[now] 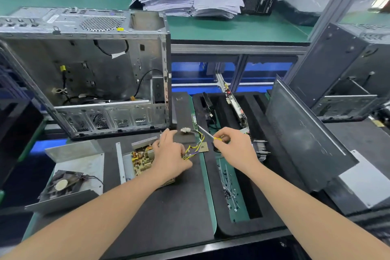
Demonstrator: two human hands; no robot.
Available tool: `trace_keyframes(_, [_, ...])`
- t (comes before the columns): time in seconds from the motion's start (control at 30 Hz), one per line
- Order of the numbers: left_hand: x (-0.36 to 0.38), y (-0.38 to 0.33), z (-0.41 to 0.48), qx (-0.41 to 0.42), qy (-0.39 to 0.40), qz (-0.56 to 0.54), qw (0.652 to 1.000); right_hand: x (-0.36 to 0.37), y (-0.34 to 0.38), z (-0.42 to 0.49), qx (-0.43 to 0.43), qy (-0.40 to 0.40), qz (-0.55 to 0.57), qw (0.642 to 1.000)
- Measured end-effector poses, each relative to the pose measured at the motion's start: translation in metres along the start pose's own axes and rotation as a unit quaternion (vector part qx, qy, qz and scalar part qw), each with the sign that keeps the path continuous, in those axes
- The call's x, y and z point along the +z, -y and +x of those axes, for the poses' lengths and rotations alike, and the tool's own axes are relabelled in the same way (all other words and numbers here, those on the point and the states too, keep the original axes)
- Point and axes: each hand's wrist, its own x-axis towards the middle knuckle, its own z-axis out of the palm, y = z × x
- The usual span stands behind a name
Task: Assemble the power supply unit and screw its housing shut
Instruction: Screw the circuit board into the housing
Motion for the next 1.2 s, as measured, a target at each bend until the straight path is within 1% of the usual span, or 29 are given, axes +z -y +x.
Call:
trace_keyframes(0.07, [-0.004,0.0,-0.004,-0.015,-0.043,-0.056,0.997,-0.002,0.001,0.0,-0.009,-0.014,0.024,1.0])
trace_keyframes(0.13, [-0.009,0.002,-0.008,-0.029,-0.07,-0.102,0.992,-0.002,0.003,-0.001,-0.025,-0.024,0.044,0.998])
trace_keyframes(0.23, [-0.014,0.008,-0.016,-0.02,-0.105,-0.167,0.98,0.0,0.008,-0.001,-0.042,-0.034,0.073,0.996])
trace_keyframes(0.37, [-0.016,0.013,-0.027,-0.005,-0.159,-0.193,0.968,0.004,0.015,-0.001,-0.048,-0.031,0.087,0.995])
trace_keyframes(0.5, [-0.015,0.018,-0.04,-0.01,-0.239,-0.201,0.95,0.008,0.02,0.0,-0.06,-0.021,0.08,0.995])
trace_keyframes(0.57, [-0.016,0.02,-0.046,-0.026,-0.238,-0.217,0.946,0.01,0.021,0.001,-0.062,-0.017,0.078,0.995])
trace_keyframes(0.6, [-0.016,0.02,-0.048,-0.054,-0.221,-0.25,0.941,0.011,0.022,0.001,-0.061,-0.016,0.078,0.995])
trace_keyframes(0.63, [-0.017,0.02,-0.049,-0.09,-0.201,-0.304,0.927,0.012,0.022,0.002,-0.06,-0.015,0.077,0.995])
trace_keyframes(0.7, [-0.021,0.019,-0.048,-0.16,-0.177,-0.407,0.882,0.015,0.023,0.003,-0.06,-0.016,0.077,0.995])
trace_keyframes(0.77, [-0.027,0.02,-0.046,-0.207,-0.166,-0.468,0.843,0.019,0.025,0.004,-0.06,-0.015,0.077,0.995])
trace_keyframes(0.8, [-0.031,0.021,-0.046,-0.219,-0.164,-0.471,0.839,0.021,0.026,0.004,-0.06,-0.013,0.077,0.995])
trace_keyframes(0.83, [-0.035,0.023,-0.045,-0.228,-0.162,-0.453,0.846,0.022,0.027,0.004,-0.061,-0.011,0.077,0.995])
trace_keyframes(0.9, [-0.043,0.03,-0.043,-0.244,-0.149,-0.383,0.878,0.024,0.029,0.004,-0.067,-0.007,0.078,0.995])
trace_keyframes(1.0, [-0.054,0.039,-0.04,-0.245,-0.109,-0.29,0.919,0.026,0.032,0.002,-0.076,-0.007,0.08,0.994])
trace_keyframes(1.07, [-0.06,0.041,-0.035,-0.242,-0.08,-0.255,0.933,0.026,0.034,0.001,-0.075,-0.004,0.079,0.994])
trace_keyframes(1.2, [-0.065,0.039,-0.02,-0.247,-0.055,-0.228,0.94,0.025,0.036,-0.001,-0.074,-0.001,0.076,0.994])
